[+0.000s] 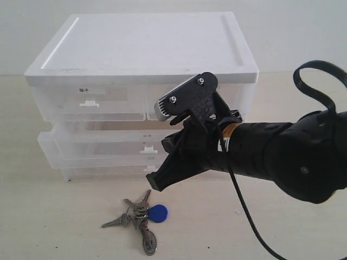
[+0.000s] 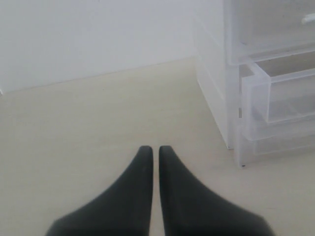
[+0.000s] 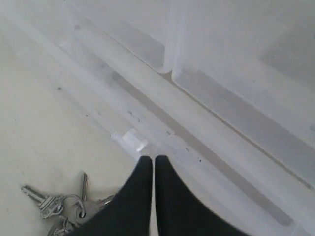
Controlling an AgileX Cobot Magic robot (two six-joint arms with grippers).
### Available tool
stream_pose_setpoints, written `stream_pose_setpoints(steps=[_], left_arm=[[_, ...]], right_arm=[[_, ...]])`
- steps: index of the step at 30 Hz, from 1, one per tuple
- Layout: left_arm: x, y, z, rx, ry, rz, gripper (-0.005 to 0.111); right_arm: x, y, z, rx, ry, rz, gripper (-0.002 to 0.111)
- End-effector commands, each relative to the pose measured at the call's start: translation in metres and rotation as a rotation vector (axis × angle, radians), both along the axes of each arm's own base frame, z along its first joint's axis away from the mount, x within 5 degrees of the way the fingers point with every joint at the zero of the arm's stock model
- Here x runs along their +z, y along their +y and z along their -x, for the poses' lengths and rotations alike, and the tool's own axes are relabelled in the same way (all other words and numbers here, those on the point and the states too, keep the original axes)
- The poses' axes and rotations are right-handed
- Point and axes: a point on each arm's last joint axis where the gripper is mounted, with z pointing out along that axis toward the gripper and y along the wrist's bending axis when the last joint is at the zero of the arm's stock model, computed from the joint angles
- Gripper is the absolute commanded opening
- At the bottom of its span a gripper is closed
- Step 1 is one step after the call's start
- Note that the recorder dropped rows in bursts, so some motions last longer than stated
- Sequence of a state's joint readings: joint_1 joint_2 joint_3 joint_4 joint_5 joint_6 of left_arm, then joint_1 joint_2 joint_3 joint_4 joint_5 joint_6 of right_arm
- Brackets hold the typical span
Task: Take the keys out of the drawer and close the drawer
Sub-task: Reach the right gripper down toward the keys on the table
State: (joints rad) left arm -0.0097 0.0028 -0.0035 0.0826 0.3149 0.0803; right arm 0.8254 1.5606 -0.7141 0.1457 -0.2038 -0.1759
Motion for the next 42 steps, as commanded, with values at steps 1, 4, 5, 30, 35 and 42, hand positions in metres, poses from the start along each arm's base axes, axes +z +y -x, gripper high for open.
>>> stream_pose_setpoints(steps=[1, 4, 5, 30, 35, 42], left_arm=[[-0.001, 0.000, 0.000, 0.008, 0.001, 0.010, 0.004], [-0.001, 0.000, 0.000, 0.008, 0.001, 0.010, 0.004], [-0.001, 0.000, 0.000, 0.008, 0.001, 0.010, 0.004], [-0.001, 0.000, 0.000, 0.008, 0.001, 0.008, 0.004], [-0.001, 0.000, 0.000, 0.008, 0.001, 0.008, 0.004], [-0.001, 0.000, 0.000, 0.008, 0.001, 0.008, 0.004]], right_arm=[[-0.004, 0.001, -0.006, -0.010, -0.042, -0.018, 0.000], [-0.012, 0.004, -0.009, -0.015, -0.047, -0.018, 0.000], [-0.015, 0.005, -0.010, -0.017, -0.048, -0.017, 0.000], [-0.020, -0.001, -0.023, -0.147, -0.129, -0.006, 0.000], [-0.026, 0.000, -0.020, -0.112, -0.080, 0.033, 0.000], [-0.041, 0.002, -0.026, -0.139, -0.113, 0.041, 0.000]])
